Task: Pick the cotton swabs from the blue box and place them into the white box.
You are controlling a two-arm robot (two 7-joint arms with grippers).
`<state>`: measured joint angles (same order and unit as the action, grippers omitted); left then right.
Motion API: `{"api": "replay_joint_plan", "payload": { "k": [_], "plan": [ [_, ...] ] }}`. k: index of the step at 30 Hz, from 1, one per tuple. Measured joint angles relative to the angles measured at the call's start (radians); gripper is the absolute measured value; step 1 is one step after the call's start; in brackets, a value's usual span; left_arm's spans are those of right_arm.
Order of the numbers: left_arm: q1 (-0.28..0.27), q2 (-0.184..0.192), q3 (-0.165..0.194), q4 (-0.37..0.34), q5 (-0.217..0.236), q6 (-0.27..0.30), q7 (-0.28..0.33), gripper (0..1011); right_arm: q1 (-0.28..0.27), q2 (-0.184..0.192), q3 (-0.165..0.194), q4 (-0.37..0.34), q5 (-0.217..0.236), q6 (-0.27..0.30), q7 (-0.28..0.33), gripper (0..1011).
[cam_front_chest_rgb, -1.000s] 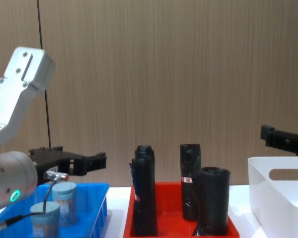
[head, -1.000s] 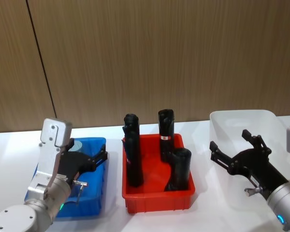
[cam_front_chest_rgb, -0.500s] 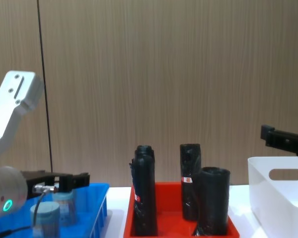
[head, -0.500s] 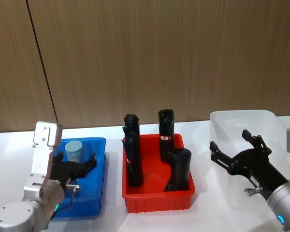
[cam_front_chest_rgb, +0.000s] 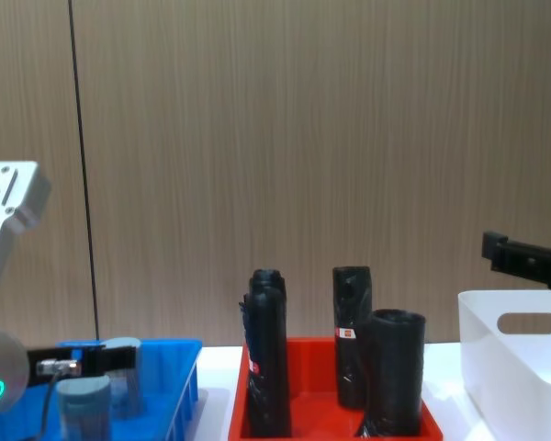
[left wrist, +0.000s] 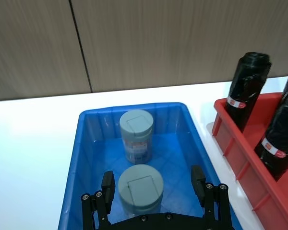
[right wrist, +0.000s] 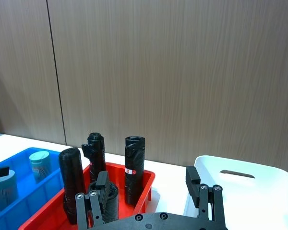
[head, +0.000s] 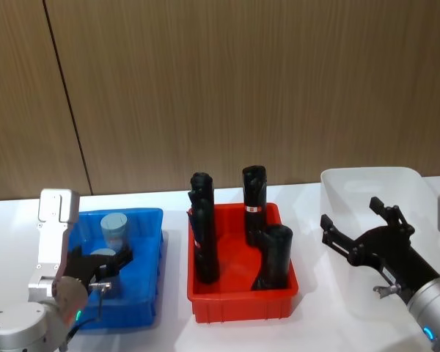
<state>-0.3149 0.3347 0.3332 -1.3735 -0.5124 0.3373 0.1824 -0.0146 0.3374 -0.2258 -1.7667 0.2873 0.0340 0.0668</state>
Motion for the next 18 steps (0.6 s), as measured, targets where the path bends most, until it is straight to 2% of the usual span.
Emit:
{"api": "replay_joint_plan", "payload": {
  "k": [7, 18],
  "plan": [
    [-0.009, -0.007, -0.011, 0.030, -0.029, 0.020, 0.016, 1004, 0.000, 0.000, 0.000, 0.000, 0.000, 0.000, 0.000, 1002],
    [-0.025, -0.017, -0.021, 0.073, -0.048, 0.029, 0.013, 1004, 0.000, 0.000, 0.000, 0.000, 0.000, 0.000, 0.000, 1002]
  ]
}}
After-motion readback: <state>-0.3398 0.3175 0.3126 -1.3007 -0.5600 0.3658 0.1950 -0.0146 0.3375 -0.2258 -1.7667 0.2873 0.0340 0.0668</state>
